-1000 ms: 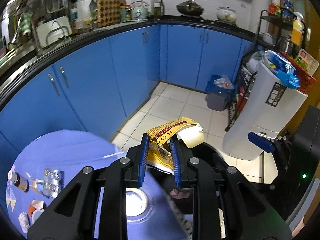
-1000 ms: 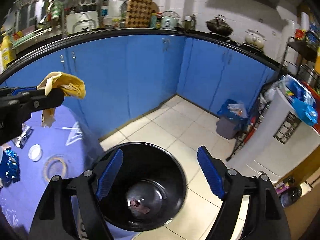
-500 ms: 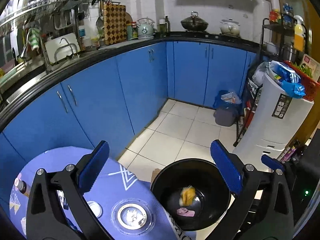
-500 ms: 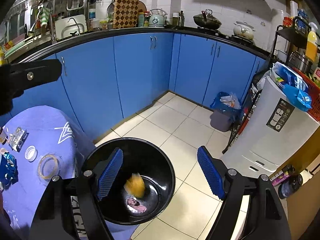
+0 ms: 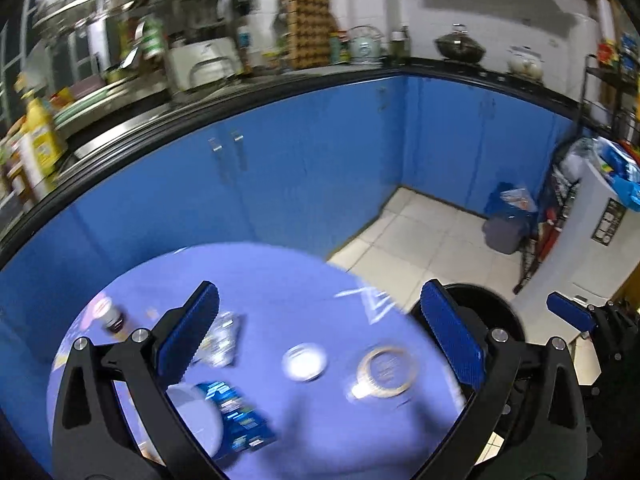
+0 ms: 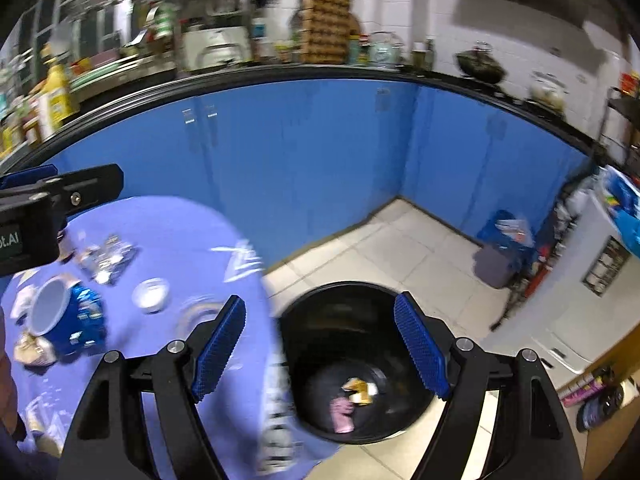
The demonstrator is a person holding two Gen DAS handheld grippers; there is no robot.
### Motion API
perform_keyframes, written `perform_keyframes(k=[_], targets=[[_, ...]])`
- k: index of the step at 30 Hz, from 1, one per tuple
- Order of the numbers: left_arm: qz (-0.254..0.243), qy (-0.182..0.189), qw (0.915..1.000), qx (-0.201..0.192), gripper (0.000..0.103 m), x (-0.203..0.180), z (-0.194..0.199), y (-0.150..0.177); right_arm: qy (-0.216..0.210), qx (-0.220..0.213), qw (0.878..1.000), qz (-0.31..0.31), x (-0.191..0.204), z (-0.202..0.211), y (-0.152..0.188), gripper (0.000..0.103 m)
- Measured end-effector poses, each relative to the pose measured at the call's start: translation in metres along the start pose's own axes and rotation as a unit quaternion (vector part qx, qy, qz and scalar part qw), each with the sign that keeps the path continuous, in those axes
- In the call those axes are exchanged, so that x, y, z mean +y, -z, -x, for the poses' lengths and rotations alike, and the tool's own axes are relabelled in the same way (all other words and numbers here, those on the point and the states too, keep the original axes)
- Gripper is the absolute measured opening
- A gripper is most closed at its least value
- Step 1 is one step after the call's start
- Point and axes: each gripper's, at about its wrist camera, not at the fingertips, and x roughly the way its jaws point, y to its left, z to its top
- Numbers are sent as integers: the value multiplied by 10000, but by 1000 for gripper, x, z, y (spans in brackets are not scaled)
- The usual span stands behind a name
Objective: Collect trash
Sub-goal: 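Return both tools to the table toward the white wrapper and blue bowl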
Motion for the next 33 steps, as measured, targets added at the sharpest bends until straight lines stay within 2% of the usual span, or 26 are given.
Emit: perform_keyframes(k=[8, 13, 19, 22, 24, 26, 29, 33], targets=[[398, -495, 9977, 248, 100, 79, 23, 38, -851, 265, 9956, 285, 73, -4, 4, 75], [806, -761, 9923, 556, 100, 135, 34, 73, -1309, 395, 9891, 555, 119, -2, 14, 75], [1190, -981, 9838, 918, 100, 182, 41, 118, -1518, 475, 9829, 930, 169, -2, 22, 75], [1286, -904, 9822, 1026, 100, 195, 43, 136, -1530, 463, 9816, 1042, 183, -2, 23, 73], [1263, -786, 9832, 1057, 100, 197, 44, 147, -1509, 453, 9815, 1089, 192, -4, 21, 69], [1186, -621, 9853, 1059, 100, 195, 44, 155, -1475, 476, 9812, 1147, 199, -7, 19, 60], [975, -566, 9878, 1074, 100, 185, 37, 162, -1437, 565, 9801, 1247, 208, -15, 18, 48], [835, -363, 9882, 1235, 98, 179, 18, 169, -1428, 700, 9795, 1238, 210, -23, 19, 46]])
